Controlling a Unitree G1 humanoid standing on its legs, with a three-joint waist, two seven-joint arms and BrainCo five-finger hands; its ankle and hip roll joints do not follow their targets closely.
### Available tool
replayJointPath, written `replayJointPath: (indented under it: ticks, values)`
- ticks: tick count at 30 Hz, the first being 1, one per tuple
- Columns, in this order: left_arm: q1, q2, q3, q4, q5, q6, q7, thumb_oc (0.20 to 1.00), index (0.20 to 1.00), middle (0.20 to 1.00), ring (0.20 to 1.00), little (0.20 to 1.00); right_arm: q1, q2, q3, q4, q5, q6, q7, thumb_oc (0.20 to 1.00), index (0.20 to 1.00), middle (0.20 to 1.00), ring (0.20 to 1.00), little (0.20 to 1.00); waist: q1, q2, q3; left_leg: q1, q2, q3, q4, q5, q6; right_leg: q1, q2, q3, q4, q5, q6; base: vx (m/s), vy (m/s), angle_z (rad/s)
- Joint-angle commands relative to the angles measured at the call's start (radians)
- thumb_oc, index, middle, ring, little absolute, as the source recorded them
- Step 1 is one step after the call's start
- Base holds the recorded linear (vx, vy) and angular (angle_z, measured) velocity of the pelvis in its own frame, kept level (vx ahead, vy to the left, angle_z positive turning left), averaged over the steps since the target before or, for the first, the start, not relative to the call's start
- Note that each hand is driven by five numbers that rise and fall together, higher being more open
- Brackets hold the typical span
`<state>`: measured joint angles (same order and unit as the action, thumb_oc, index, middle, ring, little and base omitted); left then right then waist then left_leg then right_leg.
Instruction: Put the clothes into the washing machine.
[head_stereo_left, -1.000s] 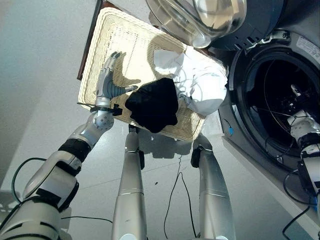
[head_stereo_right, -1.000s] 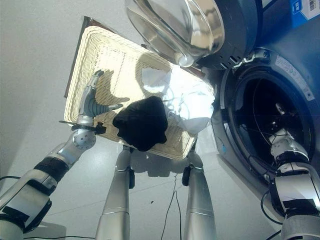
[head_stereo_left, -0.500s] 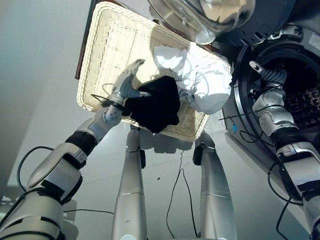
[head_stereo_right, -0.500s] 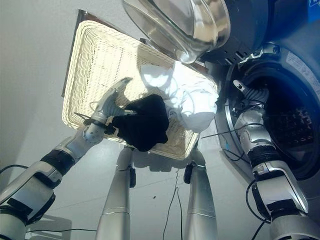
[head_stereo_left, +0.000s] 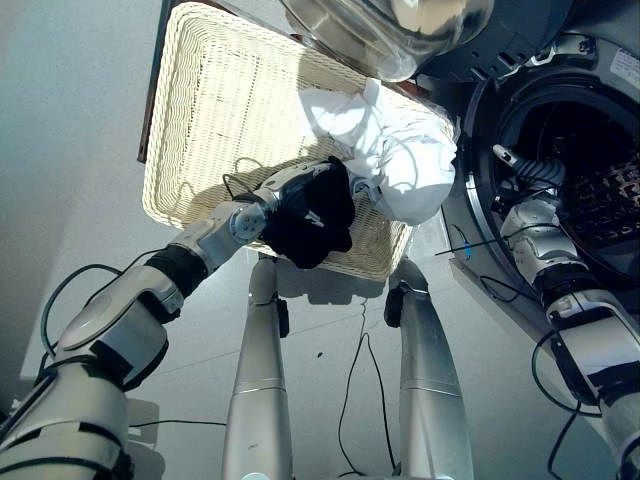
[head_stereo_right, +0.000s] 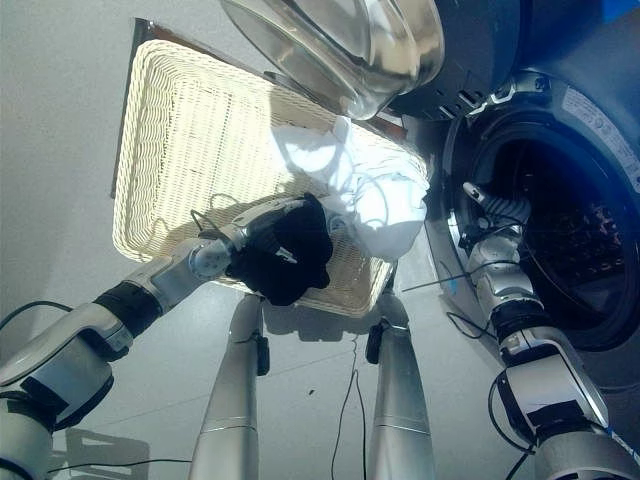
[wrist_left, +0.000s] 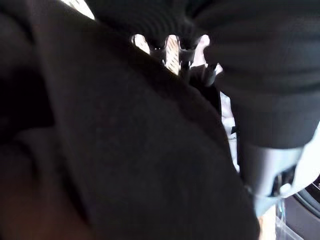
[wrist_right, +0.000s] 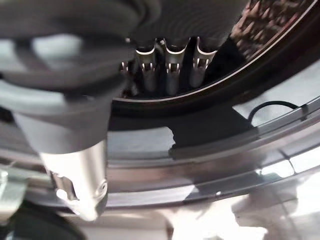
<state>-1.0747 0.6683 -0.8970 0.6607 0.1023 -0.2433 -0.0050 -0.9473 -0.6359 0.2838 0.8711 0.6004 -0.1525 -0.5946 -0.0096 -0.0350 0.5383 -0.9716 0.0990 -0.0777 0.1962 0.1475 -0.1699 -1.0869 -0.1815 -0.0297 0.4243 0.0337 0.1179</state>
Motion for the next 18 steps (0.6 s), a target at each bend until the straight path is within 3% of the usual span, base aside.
replayJointPath:
  ticks: [1,4,13,15,18]
  values:
    - [0.069,-0.030,-0.027,-0.007,0.005,0.017,-0.110,1.000,1.000,1.000,1.000,1.000,0.010,-0.054,0.005,-0.036,-0.025,-0.048,-0.032,1.000,1.000,1.000,1.000,1.000,-0.021,0.044,-0.018,-0.035,-0.091,0.055,0.092,-0.052,0.093,0.041,0.080,-0.071,-0.142,0.153,0.019,0.00,0.000,0.00]
    - [0.072,-0.032,-0.039,-0.012,0.019,0.046,-0.147,1.000,1.000,1.000,1.000,1.000,0.008,-0.053,0.006,-0.035,-0.025,-0.046,-0.035,1.000,1.000,1.000,1.000,1.000,-0.021,0.043,-0.018,-0.037,-0.091,0.057,0.092,-0.052,0.094,0.041,0.081,-0.072,-0.144,0.155,0.019,0.00,0.000,0.00]
    - [0.040,-0.009,-0.114,0.014,0.256,0.121,-0.191,1.000,1.000,1.000,1.000,1.000,-0.011,-0.048,0.013,-0.013,-0.020,-0.065,-0.034,1.000,1.000,1.000,1.000,1.000,-0.022,0.039,-0.018,-0.041,-0.089,0.055,0.097,-0.054,0.090,0.042,0.082,-0.072,-0.151,0.158,0.020,0.00,0.000,0.00]
    - [0.035,-0.006,-0.128,0.017,0.272,0.127,-0.206,0.200,0.200,0.200,0.200,0.200,-0.011,-0.047,0.014,-0.014,-0.022,-0.069,-0.037,1.000,1.000,1.000,1.000,1.000,-0.025,0.039,-0.018,-0.040,-0.089,0.055,0.099,-0.056,0.091,0.042,0.083,-0.070,-0.150,0.159,0.020,0.00,0.000,0.00]
    - [0.029,-0.005,-0.135,0.024,0.264,0.130,-0.221,0.200,0.200,0.200,0.200,0.200,-0.013,-0.045,0.012,-0.015,-0.023,-0.072,-0.041,1.000,1.000,1.000,1.000,1.000,-0.027,0.038,-0.018,-0.042,-0.088,0.057,0.105,-0.059,0.089,0.041,0.082,-0.069,-0.149,0.158,0.020,0.00,0.000,0.00]
